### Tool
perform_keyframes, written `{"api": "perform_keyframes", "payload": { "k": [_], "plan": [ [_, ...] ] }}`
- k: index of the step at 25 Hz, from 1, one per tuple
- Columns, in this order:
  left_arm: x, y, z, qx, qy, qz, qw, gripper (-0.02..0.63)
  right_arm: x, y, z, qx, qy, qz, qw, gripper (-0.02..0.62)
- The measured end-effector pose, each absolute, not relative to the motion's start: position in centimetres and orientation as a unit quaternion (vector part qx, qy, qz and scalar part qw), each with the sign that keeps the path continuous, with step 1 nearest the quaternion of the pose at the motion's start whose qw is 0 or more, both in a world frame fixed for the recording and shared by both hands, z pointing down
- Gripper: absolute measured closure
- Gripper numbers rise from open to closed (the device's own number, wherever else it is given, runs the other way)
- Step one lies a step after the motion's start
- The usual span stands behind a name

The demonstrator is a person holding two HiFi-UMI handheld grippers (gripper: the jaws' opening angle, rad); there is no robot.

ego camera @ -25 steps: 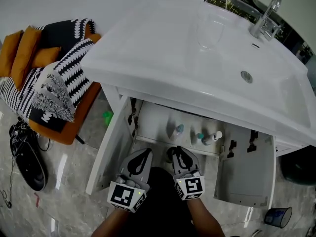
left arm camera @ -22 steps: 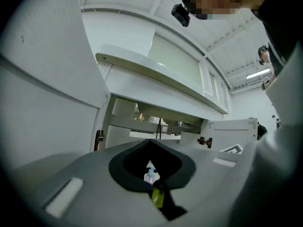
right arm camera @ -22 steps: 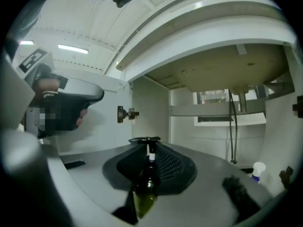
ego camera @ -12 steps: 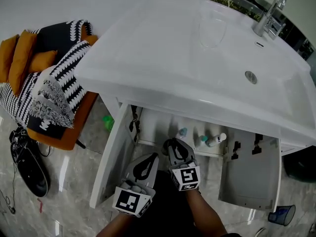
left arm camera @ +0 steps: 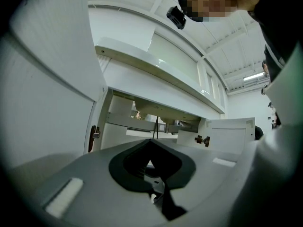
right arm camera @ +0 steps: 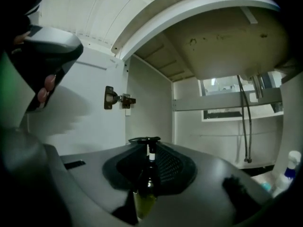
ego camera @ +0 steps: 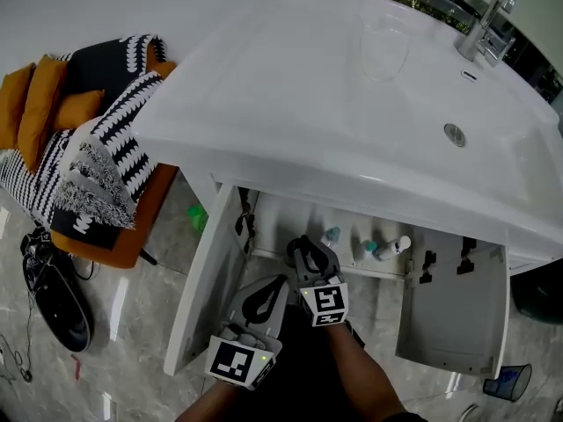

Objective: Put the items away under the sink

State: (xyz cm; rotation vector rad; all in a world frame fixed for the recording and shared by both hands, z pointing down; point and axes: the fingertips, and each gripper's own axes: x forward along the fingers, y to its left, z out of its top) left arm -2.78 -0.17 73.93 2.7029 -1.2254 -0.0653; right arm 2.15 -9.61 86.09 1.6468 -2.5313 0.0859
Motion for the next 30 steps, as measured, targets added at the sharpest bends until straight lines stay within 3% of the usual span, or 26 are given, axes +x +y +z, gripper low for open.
{"api": "perform_keyframes", "payload": {
  "k": [11,30],
  "plan": [
    [-3.0,0.2,74.4,0.907,-0.407,-0.010,0.106,0.598,1.8,-11.0,87.7,0.550,-0.832,0.033,0.062,0.526],
    [-3.7,0.3,74.5,0.902,-0.424,-0.016,0.080,0.598,1.1,-13.3,88.9,0.548,-0.834,0.028,0.063,0.525]
  ]
}}
